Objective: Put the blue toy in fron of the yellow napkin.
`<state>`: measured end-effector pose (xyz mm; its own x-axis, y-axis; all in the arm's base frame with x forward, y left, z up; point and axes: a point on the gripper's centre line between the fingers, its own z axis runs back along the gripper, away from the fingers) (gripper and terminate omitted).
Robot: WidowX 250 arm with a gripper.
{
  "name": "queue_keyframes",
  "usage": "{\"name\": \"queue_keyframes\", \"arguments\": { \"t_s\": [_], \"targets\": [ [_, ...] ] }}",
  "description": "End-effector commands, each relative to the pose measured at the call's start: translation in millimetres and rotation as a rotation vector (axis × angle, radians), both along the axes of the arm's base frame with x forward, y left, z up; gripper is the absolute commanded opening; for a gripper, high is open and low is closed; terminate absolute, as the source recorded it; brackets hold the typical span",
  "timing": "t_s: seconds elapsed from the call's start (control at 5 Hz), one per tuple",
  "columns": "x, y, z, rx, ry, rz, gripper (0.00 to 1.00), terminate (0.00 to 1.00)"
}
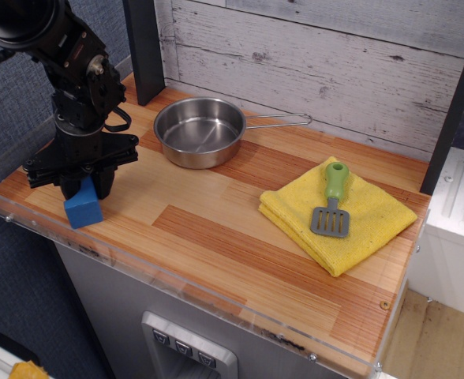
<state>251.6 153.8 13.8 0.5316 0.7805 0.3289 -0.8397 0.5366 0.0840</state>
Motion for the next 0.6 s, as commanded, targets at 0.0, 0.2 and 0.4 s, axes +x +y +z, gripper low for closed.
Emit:
{"name": "queue_keyframes", "arguments": {
  "t_s": [0.0,0.2,0.4],
  "targets": [
    [-5.4,4.9,24.5,0.038,-0.055,0.006,0.00,0.00],
    [-9.8,17.7,44.0,0.057,-0.112,0.024,0.00,0.00],
    [-12.4,26.1,68.6,0.092,-0.160,0.024,0.00,0.00]
  ]
}}
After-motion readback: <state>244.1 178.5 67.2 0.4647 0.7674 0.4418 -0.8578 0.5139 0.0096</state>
